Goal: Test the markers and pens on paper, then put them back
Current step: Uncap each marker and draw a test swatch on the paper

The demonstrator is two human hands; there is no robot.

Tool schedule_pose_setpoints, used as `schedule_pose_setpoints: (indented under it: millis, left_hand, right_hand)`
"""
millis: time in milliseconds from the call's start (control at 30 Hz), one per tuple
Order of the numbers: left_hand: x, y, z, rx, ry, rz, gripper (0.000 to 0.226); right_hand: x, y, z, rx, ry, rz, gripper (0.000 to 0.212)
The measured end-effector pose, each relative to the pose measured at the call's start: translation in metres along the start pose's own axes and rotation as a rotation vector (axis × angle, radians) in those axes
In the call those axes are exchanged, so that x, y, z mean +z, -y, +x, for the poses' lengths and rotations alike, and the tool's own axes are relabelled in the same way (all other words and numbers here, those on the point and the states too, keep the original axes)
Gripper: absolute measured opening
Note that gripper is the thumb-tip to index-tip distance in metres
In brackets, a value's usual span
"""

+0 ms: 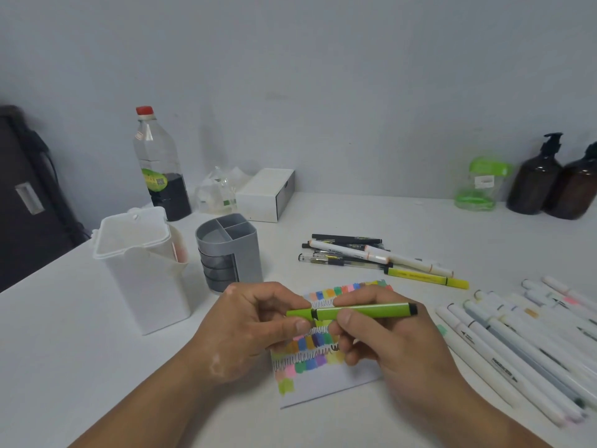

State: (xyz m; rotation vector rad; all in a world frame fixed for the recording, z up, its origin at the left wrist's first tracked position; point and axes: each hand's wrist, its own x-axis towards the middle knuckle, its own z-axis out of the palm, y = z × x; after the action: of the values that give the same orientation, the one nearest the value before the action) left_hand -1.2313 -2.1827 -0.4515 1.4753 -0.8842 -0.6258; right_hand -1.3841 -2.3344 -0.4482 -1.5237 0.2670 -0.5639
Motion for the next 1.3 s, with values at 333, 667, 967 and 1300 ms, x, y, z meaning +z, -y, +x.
schedule_pose_setpoints:
  millis: [333,667,967,1300]
  left_hand:
    - [0.004,0.001,0.0,0.035,-0.03,-0.023,0.016]
    - [0.0,0.004,0.002,0.009,0.056,-0.064,0.013]
    - [-0.008,0.01,0.005,0.072,-0.042,0.316,0.018]
    - [-0.004,0.019,0.008,0.117,0.018,0.853,0.036]
  right_hand:
    - [0.003,0.0,0.001,0.065,-0.028,0.08,0.015]
    - [0.002,-0.003,0.003,0.051,0.011,0.031,0.008]
    - [-0.024,0.013,0.002,-0.032,0.105,-0.734,0.002]
    - [-0.075,0.032,-0.013,0.244,-0.163,-1.413,0.015]
